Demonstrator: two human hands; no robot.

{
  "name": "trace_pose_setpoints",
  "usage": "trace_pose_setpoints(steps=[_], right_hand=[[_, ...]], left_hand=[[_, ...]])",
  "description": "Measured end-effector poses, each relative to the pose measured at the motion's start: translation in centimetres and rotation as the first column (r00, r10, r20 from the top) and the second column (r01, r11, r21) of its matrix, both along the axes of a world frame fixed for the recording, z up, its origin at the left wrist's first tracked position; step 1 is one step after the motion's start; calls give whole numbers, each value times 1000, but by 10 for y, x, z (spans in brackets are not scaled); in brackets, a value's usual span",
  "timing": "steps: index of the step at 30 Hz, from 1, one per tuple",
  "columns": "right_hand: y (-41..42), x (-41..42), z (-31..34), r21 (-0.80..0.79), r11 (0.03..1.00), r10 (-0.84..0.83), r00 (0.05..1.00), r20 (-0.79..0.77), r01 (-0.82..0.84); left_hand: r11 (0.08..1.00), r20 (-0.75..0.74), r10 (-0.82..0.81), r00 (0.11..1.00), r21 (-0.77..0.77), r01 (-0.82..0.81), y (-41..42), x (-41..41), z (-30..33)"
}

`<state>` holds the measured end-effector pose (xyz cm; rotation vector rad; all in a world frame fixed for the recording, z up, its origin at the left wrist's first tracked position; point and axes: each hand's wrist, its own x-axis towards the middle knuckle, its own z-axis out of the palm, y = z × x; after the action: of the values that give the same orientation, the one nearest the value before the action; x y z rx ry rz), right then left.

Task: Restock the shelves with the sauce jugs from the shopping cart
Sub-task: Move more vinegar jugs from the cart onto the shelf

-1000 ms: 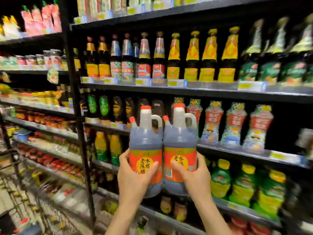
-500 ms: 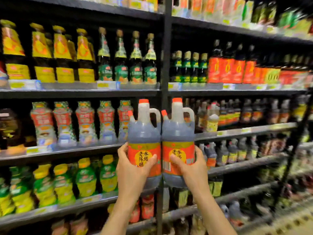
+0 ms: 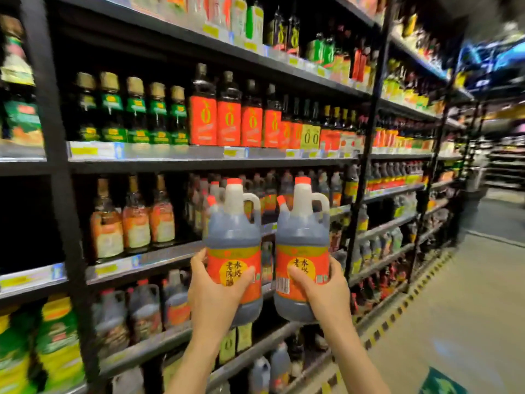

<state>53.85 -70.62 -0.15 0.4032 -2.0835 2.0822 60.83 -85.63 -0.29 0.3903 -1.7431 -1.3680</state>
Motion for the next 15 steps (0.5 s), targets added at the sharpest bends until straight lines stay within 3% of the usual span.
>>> trace_pose_setpoints(steps=[15], right_hand=[[76, -244, -30, -15, 982, -182, 973, 141, 186]], left_hand=[[987, 127, -161, 979, 32, 158, 50, -281, -18]])
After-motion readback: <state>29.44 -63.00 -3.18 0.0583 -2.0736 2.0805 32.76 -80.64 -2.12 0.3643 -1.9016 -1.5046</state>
